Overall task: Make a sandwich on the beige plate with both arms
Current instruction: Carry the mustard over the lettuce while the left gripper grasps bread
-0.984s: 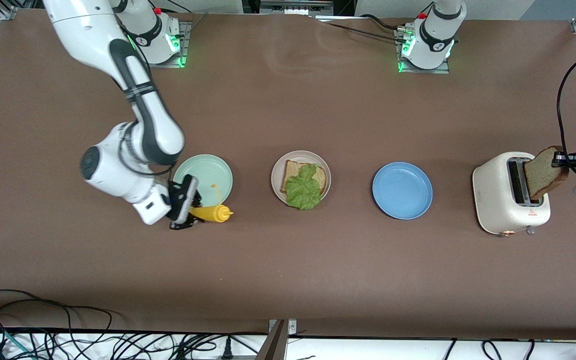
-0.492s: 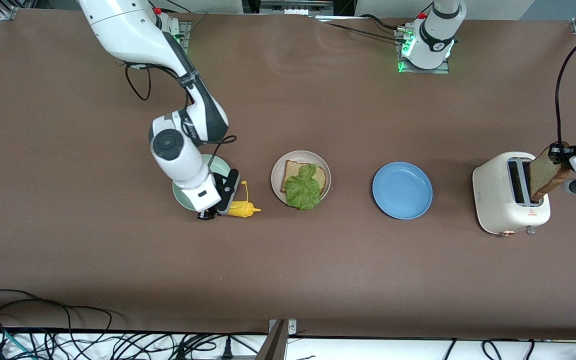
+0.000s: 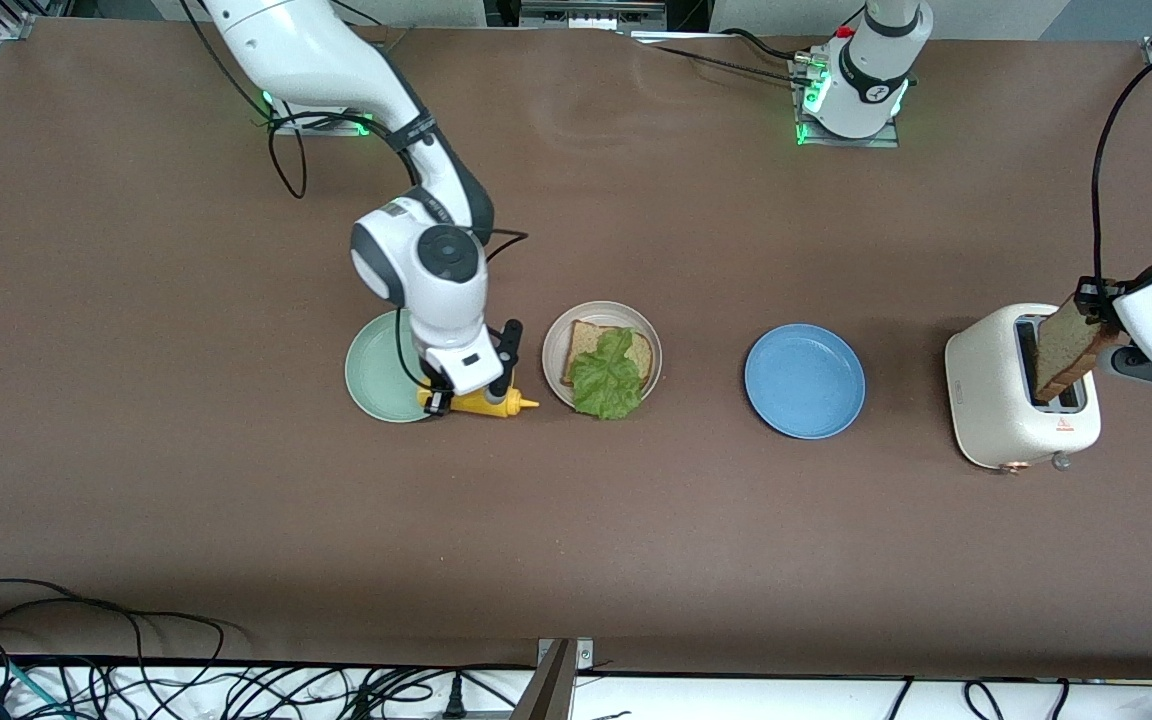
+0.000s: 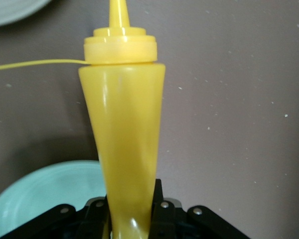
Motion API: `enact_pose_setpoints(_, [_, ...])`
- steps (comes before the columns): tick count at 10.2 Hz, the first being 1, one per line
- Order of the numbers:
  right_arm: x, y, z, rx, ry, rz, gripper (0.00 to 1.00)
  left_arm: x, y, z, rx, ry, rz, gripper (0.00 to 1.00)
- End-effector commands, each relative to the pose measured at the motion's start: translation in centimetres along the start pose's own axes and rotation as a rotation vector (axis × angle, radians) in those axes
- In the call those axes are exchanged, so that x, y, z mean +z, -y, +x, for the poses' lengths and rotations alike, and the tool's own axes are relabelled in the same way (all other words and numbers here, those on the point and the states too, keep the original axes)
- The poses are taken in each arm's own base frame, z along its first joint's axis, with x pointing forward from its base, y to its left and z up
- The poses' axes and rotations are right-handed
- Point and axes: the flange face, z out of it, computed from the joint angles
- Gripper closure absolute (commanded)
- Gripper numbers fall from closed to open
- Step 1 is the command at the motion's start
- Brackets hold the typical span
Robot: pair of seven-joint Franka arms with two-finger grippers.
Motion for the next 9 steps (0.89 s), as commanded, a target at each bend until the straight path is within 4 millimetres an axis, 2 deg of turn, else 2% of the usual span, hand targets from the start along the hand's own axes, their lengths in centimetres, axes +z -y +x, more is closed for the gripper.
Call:
enact_pose_setpoints(1, [-1.2,1.2,3.8,-0.027,0.103,-0.068,0.93,-1.6,-2.0,-0.2,0.032,-0.021,-0.027,1.0])
enact_pose_setpoints(2, [-1.2,2.1,4.6,-0.017,0.117,-0.078,0.93,-2.2,-3.4,0.0,0.055,-0.031,-0.026,1.0])
enact_pose_setpoints(3, [-1.2,2.7,5.1,-0.024,0.137,-0.111,0.93,-2.7,-3.9,-0.1,0.061,-0.04,-0.024,1.0])
enact_pose_setpoints(4, [-1.1,3.2,5.5,-0.04,0.148,-0.128,1.0,-2.9,-4.0,-0.2,0.062,-0.047,-0.032,1.0])
enact_pose_setpoints(5, [-1.0,3.3,5.5,-0.047,0.164,-0.133,1.0,-3.5,-4.1,-0.2,0.063,-0.068,-0.059,1.0])
enact_pose_setpoints(6, [-1.7,2.6,4.9,-0.046,0.166,-0.133,1.0,-3.6,-4.3,-0.2,0.066,-0.074,-0.071,1.0])
enact_pose_setpoints(7, [-2.9,0.6,3.5,-0.01,0.154,-0.13,1.0,-3.6,-4.5,-0.1,0.069,-0.075,-0.073,1.0])
enact_pose_setpoints(9, [-5.7,-5.6,-3.1,0.086,0.049,-0.005,1.0,-3.7,-5.8,-0.1,0.095,-0.09,-0.183,1.0])
